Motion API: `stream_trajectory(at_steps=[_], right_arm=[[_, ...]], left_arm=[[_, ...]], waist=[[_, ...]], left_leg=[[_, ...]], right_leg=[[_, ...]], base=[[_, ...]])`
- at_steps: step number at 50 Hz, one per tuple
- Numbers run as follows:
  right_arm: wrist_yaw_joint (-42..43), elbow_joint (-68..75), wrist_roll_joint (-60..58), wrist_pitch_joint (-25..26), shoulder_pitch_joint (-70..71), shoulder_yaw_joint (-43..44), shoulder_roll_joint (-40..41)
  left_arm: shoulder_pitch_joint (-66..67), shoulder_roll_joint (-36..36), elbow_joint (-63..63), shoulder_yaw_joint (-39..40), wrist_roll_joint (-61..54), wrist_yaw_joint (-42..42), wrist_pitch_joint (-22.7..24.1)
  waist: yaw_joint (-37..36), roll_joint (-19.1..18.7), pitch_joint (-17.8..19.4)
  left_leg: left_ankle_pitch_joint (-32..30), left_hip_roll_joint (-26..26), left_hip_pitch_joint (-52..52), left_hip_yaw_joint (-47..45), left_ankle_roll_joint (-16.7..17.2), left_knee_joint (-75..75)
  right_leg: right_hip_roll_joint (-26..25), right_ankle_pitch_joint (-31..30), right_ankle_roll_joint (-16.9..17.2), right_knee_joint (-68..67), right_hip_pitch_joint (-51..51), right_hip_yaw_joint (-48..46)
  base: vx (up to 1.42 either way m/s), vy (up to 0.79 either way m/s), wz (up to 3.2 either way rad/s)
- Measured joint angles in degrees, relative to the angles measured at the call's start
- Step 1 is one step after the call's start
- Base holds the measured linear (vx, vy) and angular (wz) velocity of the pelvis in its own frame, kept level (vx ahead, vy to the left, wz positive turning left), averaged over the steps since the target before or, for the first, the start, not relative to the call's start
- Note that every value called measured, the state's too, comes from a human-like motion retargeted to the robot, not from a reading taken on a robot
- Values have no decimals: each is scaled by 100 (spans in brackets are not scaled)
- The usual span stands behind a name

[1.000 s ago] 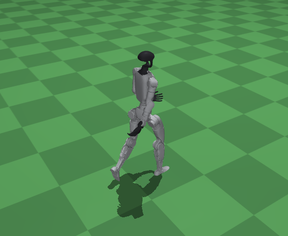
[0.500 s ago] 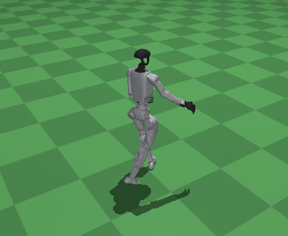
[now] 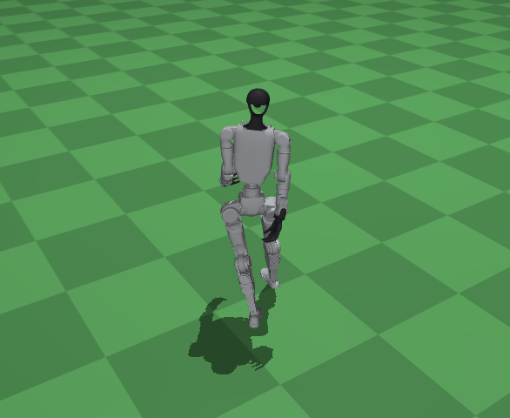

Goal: Walk run

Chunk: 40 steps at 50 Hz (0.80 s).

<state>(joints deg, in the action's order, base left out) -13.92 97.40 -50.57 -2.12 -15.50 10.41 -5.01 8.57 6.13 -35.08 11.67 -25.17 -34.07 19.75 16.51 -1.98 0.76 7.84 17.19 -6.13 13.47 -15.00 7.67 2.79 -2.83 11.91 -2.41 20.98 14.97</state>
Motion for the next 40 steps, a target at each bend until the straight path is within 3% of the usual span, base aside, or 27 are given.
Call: stream_trajectory(at_steps=[2, 5, 7, 9, 11, 13, 15, 17, 18, 20, 22, 25, 28, 30, 32, 33, 36, 38, 40], right_arm=[[179, 0, -352, 122, 117, -208, -178], [470, 0, -454, 420, 403, -336, -539], [411, 0, -265, 423, 560, -324, -754], [239, -5, -76, 367, 766, -242, -970], [94, -35, 198, 330, 1017, -202, -1159], [69, -92, 529, 269, 1279, -249, -1301], [178, -153, 779, 266, 1577, -292, -1383], [267, -268, 891, 317, 1926, -340, -1419], [289, -374, 896, 349, 2098, -357, -1423], [323, -718, 843, 384, 2379, -354, -1410], [461, -1146, 833, 362, 2562, -358, -1370], [844, -1721, 970, 293, 2814, -296, -1303], [1124, -2077, 1204, 183, 3033, -167, -1239], [1193, -2224, 1410, 124, 3145, -97, -1186], [1172, -2292, 1634, 81, 3204, -68, -1127], [1147, -2302, 1732, 52, 3208, -68, -1090], [1108, -2188, 1820, 5, 3094, -94, -929], [1152, -2023, 1725, 26, 2940, -63, -806], [1228, -1821, 1566, 77, 2731, -122, -710]], left_arm=[[193, 42, -109, 132, -96, 27, -21], [487, 64, -259, 379, -209, -95, -57], [722, -20, -358, 454, -150, -255, -46], [850, -42, -476, 467, -63, -272, -5], [880, -14, -545, 397, -32, -154, 44], [854, -13, -507, 335, -44, -151, 77], [789, -31, -416, 306, -37, -302, 52], [687, -22, -313, 291, -35, -406, -9], [636, 7, -260, 281, -51, -419, -26], [545, 63, -145, 229, -159, -360, 0], [519, 109, -3, 174, -246, -282, 22], [518, 167, 218, 145, -288, -252, 35], [564, 200, 379, 131, -325, -257, 35], [587, 205, 441, 138, -345, -251, 26], [608, 200, 459, 167, -336, -234, 24], [616, 198, 453, 210, -319, -225, 27], [655, 221, 365, 408, -251, -190, 5], [616, 241, 273, 483, -254, -65, -38], [597, 249, 264, 493, -279, 167, -38]], waist=[[-42, 54, 68], [36, 151, -128], [164, 107, -259], [128, 22, -316], [75, 32, -349], [109, 141, -437], [105, 251, -514], [-52, 326, -473], [-203, 368, -426], [-532, 415, -337], [-774, 461, -300], [-1054, 454, -278], [-1064, 332, -275], [-932, 241, -267], [-729, 245, -305], [-706, 284, -308], [-1035, 543, -382], [-1180, 576, -401], [-1102, 351, -418]], left_leg=[[48, -85, -310, 3, 77, 91], [-278, 74, -413, -42, 125, 195], [-755, 2, -375, 49, 376, 625], [-1652, -97, -137, -59, 839, 1304], [-2505, -266, 329, -570, 1447, 2291], [-2884, -670, 831, -1437, 1835, 3248], [-2782, -1180, 1195, -2316, 1671, 3931], [-2102, -1545, 1507, -2912, 1438, 4324], [-1940, -1639, 1696, -3132, 1283, 4444], [-1564, -1471, 2154, -3077, 1293, 4435], [-1085, -1382, 2498, -3082, 1405, 4077], [-576, -1661, 2833, -3657, 1157, 3137], [-358, -2098, 2671, -5220, 992, 1762], [-70, -1893, 2506, -6096, 941, 866], [-108, -1521, 2265, -6725, 493, 262], [-333, -1348, 2215, -6546, 223, 78], [-94, -1104, 2076, -5862, 0, -15], [24, -1124, 2050, -5412, 11, 55], [181, -1345, 1780, -5486, 0, 58]], right_leg=[[-17, -117, 308, 126, -79, -353], [-21, -505, 113, -196, -175, -19], [153, -449, 8, -483, -189, -730], [-42, -76, -229, -727, -350, -205], [72, 120, -478, -774, -576, -512], [473, 199, -603, -713, -771, -1434], [518, 360, -720, -698, -953, -1587], [530, 443, -793, -631, -1172, -1811], [542, 444, -830, -575, -1277, -1970], [501, 458, -895, -459, -1465, -2224], [443, 514, -927, -367, -1638, -2456], [277, 640, -935, -225, -1907, -2885], [-7, 813, -917, -95, -2229, -3390], [-205, 922, -885, 13, -2500, -3869], [-293, 996, -805, 55, -2743, -4356], [-302, 998, -745, 39, -2869, -4487], [-86, 564, -458, -311, -3083, -4361], [73, -339, -211, -826, -3067, -4274], [95, -1370, -257, -1565, -2972, -4310]], base=[[78, -28, 63], [68, -13, 95], [75, -25, 157], [80, -21, 146], [60, -11, 157], [61, -16, 207], [57, -18, 206], [36, -14, 141], [35, -11, 87], [34, -8, 67], [35, -9, 96], [39, -8, 119], [45, -1, 159], [59, 1, 204], [60, -1, 202], [83, 2, 120], [82, 1, 0], [66, 14, 23], [82, 12, 120]])
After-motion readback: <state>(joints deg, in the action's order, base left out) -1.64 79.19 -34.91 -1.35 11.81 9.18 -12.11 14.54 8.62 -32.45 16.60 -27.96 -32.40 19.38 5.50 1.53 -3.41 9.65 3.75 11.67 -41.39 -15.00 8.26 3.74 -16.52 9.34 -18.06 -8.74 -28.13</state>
